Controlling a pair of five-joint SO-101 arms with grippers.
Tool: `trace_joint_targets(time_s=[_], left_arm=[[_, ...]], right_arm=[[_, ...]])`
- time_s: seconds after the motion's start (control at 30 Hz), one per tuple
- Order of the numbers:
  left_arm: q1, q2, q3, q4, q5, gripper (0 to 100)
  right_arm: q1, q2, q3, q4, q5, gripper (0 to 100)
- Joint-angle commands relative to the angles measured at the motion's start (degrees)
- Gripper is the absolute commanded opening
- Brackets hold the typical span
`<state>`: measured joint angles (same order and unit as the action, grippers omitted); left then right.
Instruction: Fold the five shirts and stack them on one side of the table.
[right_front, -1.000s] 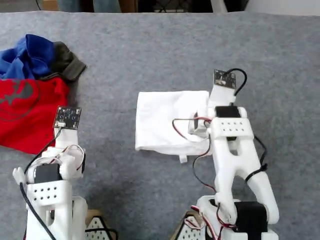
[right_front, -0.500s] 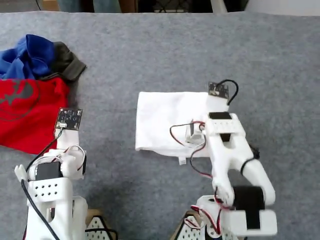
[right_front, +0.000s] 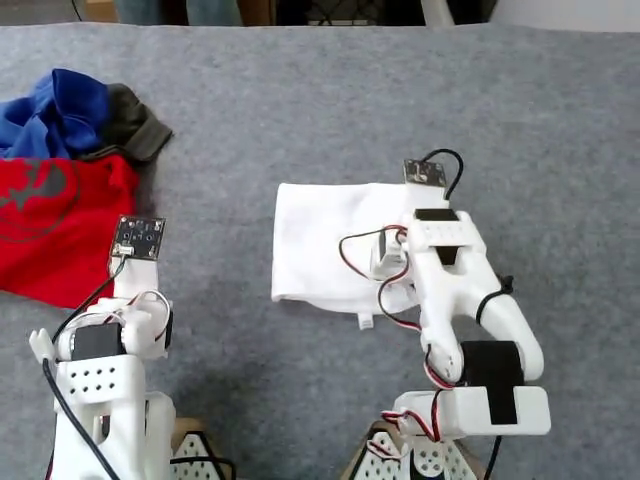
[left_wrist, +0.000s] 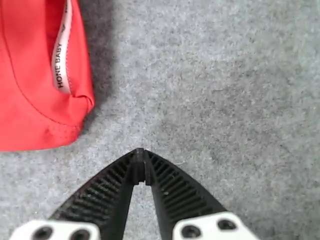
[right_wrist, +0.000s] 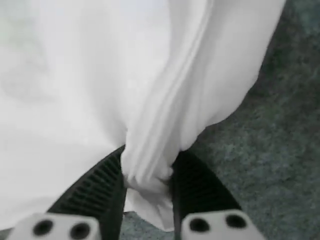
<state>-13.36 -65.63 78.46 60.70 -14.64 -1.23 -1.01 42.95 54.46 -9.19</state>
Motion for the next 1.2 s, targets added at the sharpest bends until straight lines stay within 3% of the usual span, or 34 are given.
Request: trace_joint_targets(time_s=[0.0,0.23,0.33,0.57,0.73,0.97,1.17], left_arm=[[-0.5,0.1,-0.7,-0.2,0.5,3],[-0.5,0.1,-0.8,-0.2,0.5,3],[-0.5,0.1,-0.8,-0.2,0.5,3],[-0.6,0.1,-0.9,-0.5,0.5,3],[-0.6,0.1,-1.7,-0.3,0.7,3],[-0.6,0.1,-2.0,-0.2,0.5,3],[-0.6,0.1,-2.2,-0.2,0.6,3]], right_arm=[[-0.5,1.5,-0.7,0.0,0.6,3.8],[-0.3,-4.4,-6.1,5.7,0.8,1.5],[1.5,-6.4,-12.5,9.0,4.7,1.4],[11.6,-5.7,-30.9,10.5,11.3,1.4],[18.5,4.0,-40.7,10.5,17.2,1.4],[30.1,21.5,-57.4,11.6,18.6,1.4],[35.0,29.8,-69.4,22.6,24.2,1.4]])
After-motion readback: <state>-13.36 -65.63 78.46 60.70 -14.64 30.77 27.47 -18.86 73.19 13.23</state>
